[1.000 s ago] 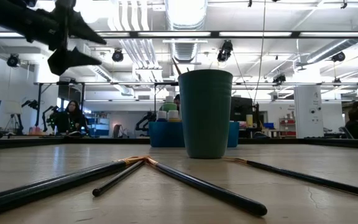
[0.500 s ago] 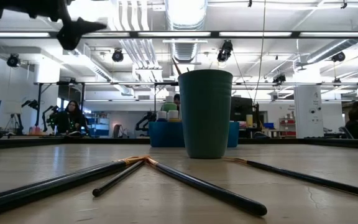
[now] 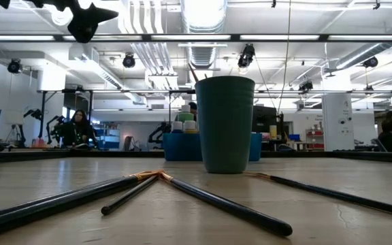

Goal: Pick & Place Paint Supplies
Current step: Put the yellow paint brush into the green cup

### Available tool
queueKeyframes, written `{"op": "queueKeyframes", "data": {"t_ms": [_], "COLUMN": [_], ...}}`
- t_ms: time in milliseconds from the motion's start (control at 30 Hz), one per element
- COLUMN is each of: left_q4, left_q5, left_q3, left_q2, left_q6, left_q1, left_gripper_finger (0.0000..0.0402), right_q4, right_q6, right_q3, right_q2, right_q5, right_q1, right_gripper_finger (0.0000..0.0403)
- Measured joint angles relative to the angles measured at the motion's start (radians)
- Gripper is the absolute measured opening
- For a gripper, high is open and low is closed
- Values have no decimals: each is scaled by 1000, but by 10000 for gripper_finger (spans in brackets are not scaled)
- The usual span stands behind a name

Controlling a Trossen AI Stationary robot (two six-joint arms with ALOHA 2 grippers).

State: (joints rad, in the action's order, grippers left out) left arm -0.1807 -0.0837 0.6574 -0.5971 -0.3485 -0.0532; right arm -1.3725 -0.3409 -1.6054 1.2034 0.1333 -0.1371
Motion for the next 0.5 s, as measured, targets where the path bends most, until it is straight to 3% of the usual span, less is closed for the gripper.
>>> {"op": "queueKeyframes", "data": {"t_ms": [300,500], "left_q4": [-205,-242], "left_q5": [139,247], "left_q3": [97,101], "left_q2": [-89,-168], "left_q6": [36,-45], "left_q1": [158,257], "left_gripper_finger": [307,307], "right_q4": [-37,-37], "right_q6": [0,36], "right_q3": [3,3], "right_q2": [1,25], "right_q5": [-2,-2], "right_q1": [0,0], "right_gripper_finger": [8,9]}}
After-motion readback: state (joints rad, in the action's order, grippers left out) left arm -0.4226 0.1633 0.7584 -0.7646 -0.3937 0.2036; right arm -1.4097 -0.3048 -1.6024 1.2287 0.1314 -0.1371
